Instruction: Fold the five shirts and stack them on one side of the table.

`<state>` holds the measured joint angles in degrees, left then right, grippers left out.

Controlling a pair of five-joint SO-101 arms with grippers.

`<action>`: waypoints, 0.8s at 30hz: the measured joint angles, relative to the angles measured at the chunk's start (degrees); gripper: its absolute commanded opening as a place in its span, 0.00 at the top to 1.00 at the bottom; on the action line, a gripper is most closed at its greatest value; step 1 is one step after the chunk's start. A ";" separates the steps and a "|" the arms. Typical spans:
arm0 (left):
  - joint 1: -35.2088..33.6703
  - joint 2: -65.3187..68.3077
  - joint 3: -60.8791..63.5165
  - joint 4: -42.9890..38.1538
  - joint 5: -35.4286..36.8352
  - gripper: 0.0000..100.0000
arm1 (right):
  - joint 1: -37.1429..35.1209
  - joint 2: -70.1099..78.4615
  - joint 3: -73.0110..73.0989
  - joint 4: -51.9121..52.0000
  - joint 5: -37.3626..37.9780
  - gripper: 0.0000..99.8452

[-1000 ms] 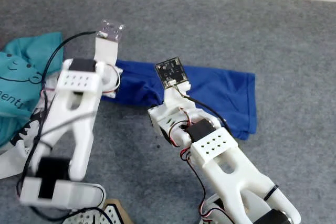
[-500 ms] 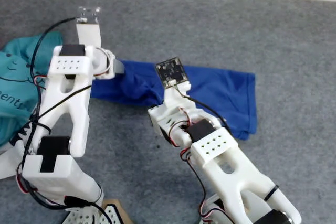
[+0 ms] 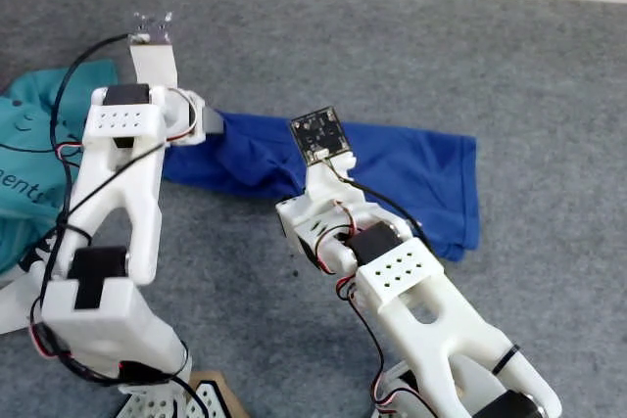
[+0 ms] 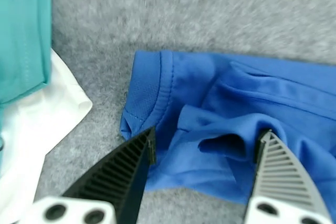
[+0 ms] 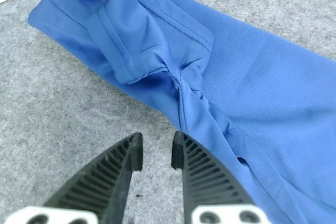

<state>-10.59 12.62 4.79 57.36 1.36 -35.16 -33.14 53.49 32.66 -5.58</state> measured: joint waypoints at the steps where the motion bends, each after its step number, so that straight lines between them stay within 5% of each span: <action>1: -0.26 1.67 -0.97 -0.09 0.00 0.69 | 0.00 0.00 0.00 0.00 0.00 0.89; 18: -2.55 8.53 -16.09 5.10 3.16 0.69 | 0.00 0.00 0.00 0.00 0.00 0.89; 24: -3.08 6.86 -18.37 20.48 3.96 0.89 | 0.00 0.00 0.00 0.00 0.00 0.89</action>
<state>-13.67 19.47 -13.58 77.85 5.32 -35.16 -33.14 53.49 32.66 -5.58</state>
